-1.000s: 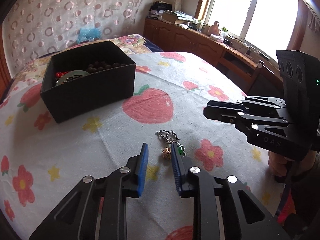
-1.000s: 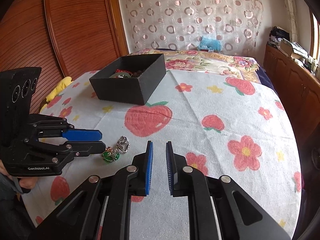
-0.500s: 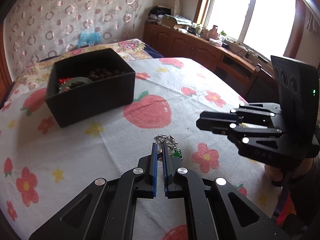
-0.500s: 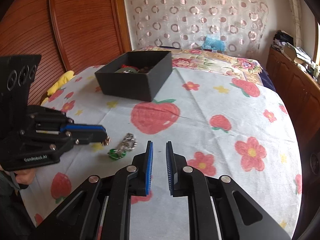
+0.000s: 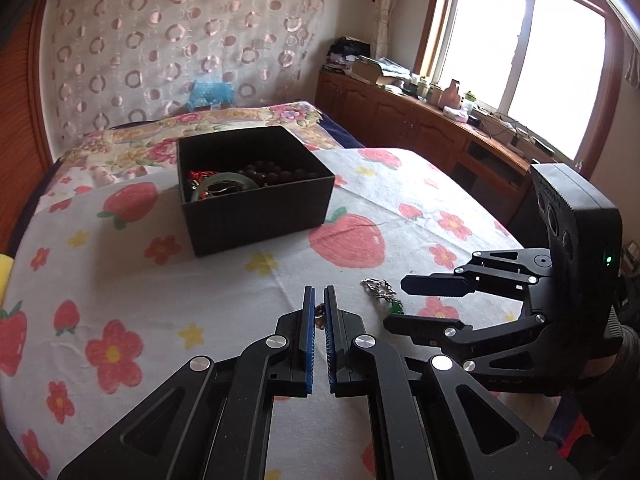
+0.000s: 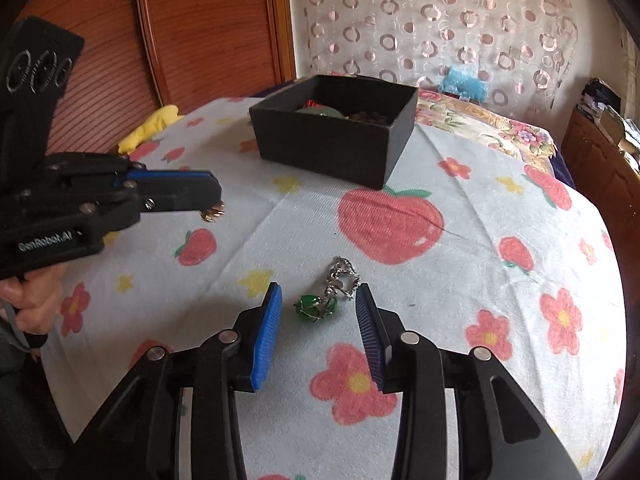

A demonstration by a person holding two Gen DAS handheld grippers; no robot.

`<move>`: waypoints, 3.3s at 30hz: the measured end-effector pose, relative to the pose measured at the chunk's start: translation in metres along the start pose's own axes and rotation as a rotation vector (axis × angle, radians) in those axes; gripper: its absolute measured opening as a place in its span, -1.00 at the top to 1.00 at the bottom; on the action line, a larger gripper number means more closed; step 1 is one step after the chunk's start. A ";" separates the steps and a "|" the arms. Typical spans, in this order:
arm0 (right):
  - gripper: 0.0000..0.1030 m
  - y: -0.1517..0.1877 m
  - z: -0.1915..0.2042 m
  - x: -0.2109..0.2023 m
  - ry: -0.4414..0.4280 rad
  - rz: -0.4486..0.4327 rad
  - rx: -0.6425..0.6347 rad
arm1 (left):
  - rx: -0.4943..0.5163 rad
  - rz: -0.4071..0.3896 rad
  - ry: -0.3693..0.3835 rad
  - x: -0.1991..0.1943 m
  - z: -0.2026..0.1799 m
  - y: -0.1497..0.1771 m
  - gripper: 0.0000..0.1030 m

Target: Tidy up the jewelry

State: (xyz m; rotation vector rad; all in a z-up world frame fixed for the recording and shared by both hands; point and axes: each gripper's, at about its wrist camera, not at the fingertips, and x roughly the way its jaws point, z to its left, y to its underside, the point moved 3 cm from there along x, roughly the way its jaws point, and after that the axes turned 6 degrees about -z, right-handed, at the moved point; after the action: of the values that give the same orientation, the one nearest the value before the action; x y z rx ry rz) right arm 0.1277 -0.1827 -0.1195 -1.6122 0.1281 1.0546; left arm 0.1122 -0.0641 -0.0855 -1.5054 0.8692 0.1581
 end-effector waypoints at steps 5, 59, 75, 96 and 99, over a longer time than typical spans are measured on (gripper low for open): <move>0.47 -0.001 0.009 0.010 0.042 0.031 -0.056 | -0.010 -0.015 -0.017 -0.003 0.005 0.000 0.93; 0.35 -0.174 -0.057 0.038 -0.030 -0.187 -0.011 | 0.007 -0.077 -0.106 0.032 0.068 -0.094 0.93; 0.16 -0.131 -0.074 0.001 0.060 -0.223 0.085 | -0.014 -0.082 -0.217 0.033 0.065 -0.092 -0.43; -0.95 -0.067 -0.034 -0.116 0.249 -0.420 0.158 | -0.054 -0.199 -0.372 -0.077 0.032 -0.051 -0.85; -0.95 -0.065 -0.030 -0.121 0.250 -0.429 0.160 | -0.045 -0.217 -0.387 -0.086 0.029 -0.047 -0.85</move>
State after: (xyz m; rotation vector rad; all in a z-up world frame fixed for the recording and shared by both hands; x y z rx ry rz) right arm 0.1109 -0.2383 0.0088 -1.5317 0.0289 0.5003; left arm 0.0914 -0.0083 -0.0031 -1.5338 0.3933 0.2991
